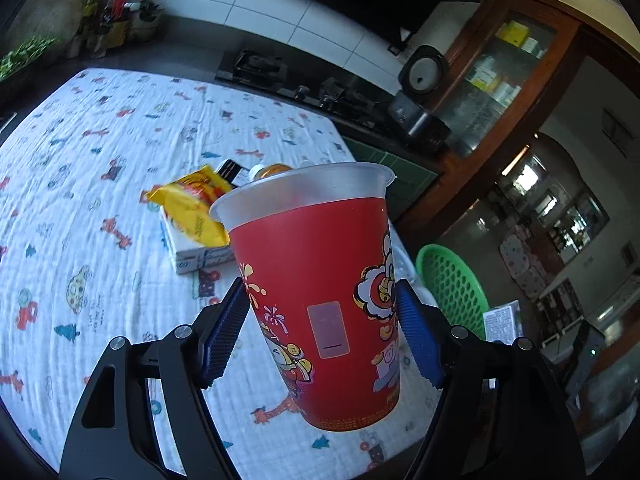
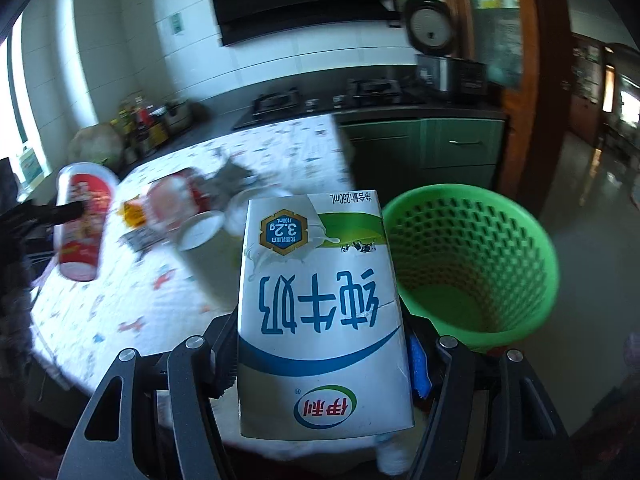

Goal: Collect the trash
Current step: 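Carry the milk carton toward the green basket while the left gripper grasps the red paper cup, then open the right gripper to drop the milk carton into the green basket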

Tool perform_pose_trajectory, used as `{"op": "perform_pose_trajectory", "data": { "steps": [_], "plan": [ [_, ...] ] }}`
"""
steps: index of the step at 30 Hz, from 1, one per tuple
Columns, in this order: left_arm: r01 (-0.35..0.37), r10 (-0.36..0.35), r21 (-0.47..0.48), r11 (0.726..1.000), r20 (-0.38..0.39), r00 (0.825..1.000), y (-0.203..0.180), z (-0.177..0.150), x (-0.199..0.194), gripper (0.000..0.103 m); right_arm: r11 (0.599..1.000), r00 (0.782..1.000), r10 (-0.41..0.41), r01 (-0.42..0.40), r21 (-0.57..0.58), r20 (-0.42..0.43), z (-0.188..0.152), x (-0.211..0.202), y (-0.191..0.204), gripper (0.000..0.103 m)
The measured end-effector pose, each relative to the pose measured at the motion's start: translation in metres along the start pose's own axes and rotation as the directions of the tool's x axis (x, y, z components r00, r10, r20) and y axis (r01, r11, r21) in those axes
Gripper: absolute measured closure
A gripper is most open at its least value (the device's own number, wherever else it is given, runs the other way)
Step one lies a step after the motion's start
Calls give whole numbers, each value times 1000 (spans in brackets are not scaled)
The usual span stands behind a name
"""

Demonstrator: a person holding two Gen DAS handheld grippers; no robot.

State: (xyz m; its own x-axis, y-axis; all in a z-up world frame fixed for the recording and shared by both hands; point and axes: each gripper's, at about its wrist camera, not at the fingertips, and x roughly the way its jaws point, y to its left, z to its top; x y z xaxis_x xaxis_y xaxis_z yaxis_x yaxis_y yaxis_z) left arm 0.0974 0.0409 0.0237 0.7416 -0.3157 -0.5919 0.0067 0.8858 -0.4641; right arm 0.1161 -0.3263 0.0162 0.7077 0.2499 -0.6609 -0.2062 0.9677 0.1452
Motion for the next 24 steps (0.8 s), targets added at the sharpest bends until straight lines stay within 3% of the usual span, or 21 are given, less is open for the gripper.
{"op": "perform_pose_trajectory", "data": {
  "steps": [6, 12, 18, 24],
  "plan": [
    [103, -99, 97, 990, -44, 994, -54, 19, 25, 31, 988, 992, -121, 125, 94, -41, 13, 27, -56, 40],
    [181, -165, 169, 969, -106, 981, -104, 30, 65, 31, 967, 978, -178, 195, 162, -113, 23, 69, -102, 40],
    [228, -191, 228, 947, -172, 966, -151, 33, 107, 31, 956, 964, -194, 227, 185, -179, 25, 116, -126, 40],
    [235, -182, 273, 933, -206, 961, -187, 32, 142, 31, 955, 964, -151, 200, 218, -219, 23, 146, -142, 39]
  ]
}}
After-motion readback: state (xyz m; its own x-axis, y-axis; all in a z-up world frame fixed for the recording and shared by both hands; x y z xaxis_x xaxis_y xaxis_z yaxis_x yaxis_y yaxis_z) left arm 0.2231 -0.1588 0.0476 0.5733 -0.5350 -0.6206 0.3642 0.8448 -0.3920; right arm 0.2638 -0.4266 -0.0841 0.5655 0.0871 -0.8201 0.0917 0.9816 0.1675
